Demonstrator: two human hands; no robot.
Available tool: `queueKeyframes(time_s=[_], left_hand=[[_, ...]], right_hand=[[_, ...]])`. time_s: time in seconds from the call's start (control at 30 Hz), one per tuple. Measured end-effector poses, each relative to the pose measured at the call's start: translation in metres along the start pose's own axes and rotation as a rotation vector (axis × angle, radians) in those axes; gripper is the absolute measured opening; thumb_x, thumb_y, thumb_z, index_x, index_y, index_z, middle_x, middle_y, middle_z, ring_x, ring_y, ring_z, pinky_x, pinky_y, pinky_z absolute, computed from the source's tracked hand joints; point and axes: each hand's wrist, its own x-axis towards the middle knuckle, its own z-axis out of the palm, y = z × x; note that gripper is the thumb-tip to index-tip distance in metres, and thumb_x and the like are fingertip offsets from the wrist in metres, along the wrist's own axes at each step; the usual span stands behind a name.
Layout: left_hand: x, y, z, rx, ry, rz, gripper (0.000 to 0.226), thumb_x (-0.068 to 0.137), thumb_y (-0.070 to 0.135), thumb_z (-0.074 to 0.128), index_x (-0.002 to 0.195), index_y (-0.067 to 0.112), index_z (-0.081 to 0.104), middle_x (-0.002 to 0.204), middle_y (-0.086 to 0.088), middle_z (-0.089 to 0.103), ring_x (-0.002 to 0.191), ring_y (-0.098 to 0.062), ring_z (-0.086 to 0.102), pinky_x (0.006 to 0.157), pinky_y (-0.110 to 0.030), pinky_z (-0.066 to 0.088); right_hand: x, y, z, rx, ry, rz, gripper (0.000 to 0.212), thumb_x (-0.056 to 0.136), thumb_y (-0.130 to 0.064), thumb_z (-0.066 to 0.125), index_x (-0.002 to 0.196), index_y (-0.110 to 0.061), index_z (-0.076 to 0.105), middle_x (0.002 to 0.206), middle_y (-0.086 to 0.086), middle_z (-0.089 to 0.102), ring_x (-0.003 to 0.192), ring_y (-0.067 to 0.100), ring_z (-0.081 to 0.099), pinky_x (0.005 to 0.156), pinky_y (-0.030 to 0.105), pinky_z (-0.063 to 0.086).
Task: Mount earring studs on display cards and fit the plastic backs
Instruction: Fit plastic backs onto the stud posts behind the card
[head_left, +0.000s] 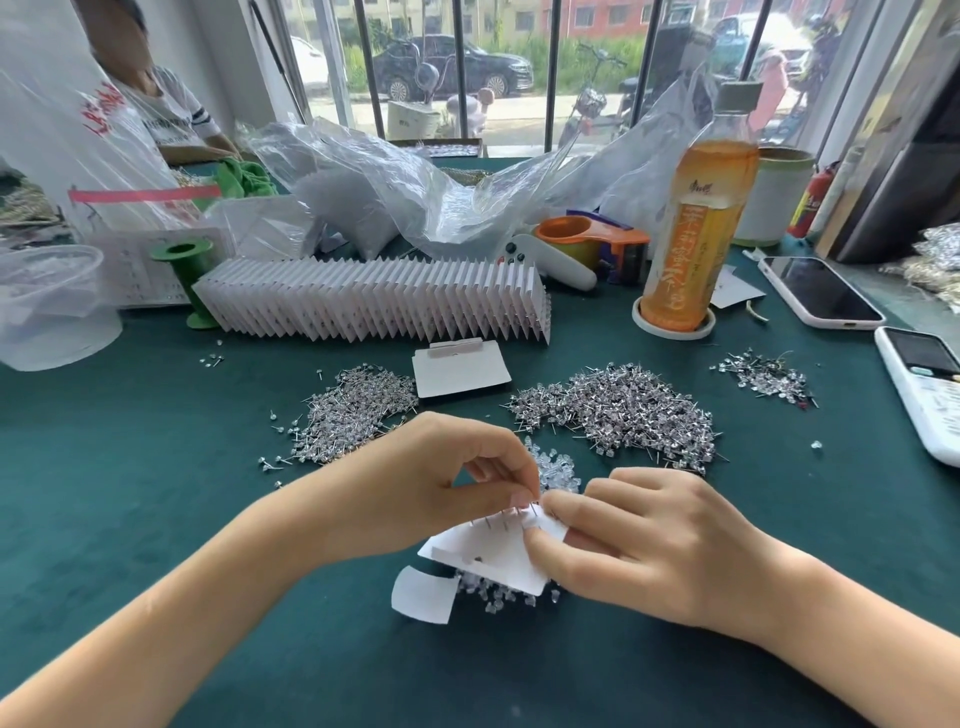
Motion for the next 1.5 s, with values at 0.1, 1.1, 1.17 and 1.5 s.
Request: queueKeyframes(time_s=[0.1,1.1,1.17,1.5], left_hand=[[-0.0003,-0.0001,0.0006,0.018,0.003,0.006,0.007,0.087,0.017,0.066,0.088,0.024,0.069,0.085,0.017,0.068,0.083,0.001,0.062,0.075,-0.005,0.04],[0.0003,-0.0019,0.0014,-0.039,-0.011,-0.046,0.007,0.086,0.018,0.068,0.084,0.025,0.069,0.081,0.014,0.07,0.08,0.001,0.064,0.075,-0.007,0.043],[-0.0004,-0.0014,0.0019,-0.026,-0.004,-0.041,0.008,0.086,0.017,0.068,0.084,0.024,0.069,0.081,0.014,0.07,0.08,0.001,0.064,0.075,-0.007,0.043],[0.0004,0.0018,0.0044,0.034,0.004,0.005,0.009,0.085,0.015,0.069,0.082,0.024,0.068,0.079,0.015,0.066,0.079,0.003,0.06,0.075,-0.006,0.04]], right_hand=[[-0.0005,-0.0004,0.0005,-0.01,0.005,-0.005,0.021,0.079,0.002,0.066,0.09,-0.014,0.074,0.069,0.005,0.064,0.05,0.021,0.044,0.043,0.03,0.041],[-0.0032,-0.001,0.0045,-0.069,0.047,-0.022,0.023,0.077,-0.001,0.07,0.097,-0.013,0.067,0.07,0.004,0.065,0.05,0.02,0.048,0.043,0.031,0.041],[-0.0025,-0.0009,0.0037,-0.069,0.044,-0.027,0.021,0.077,0.0,0.07,0.093,-0.013,0.072,0.069,0.005,0.065,0.05,0.021,0.047,0.043,0.03,0.041],[-0.0025,-0.0026,0.007,-0.107,0.088,-0.037,0.029,0.076,-0.001,0.071,0.099,-0.014,0.06,0.067,0.004,0.064,0.049,0.021,0.045,0.042,0.03,0.039]])
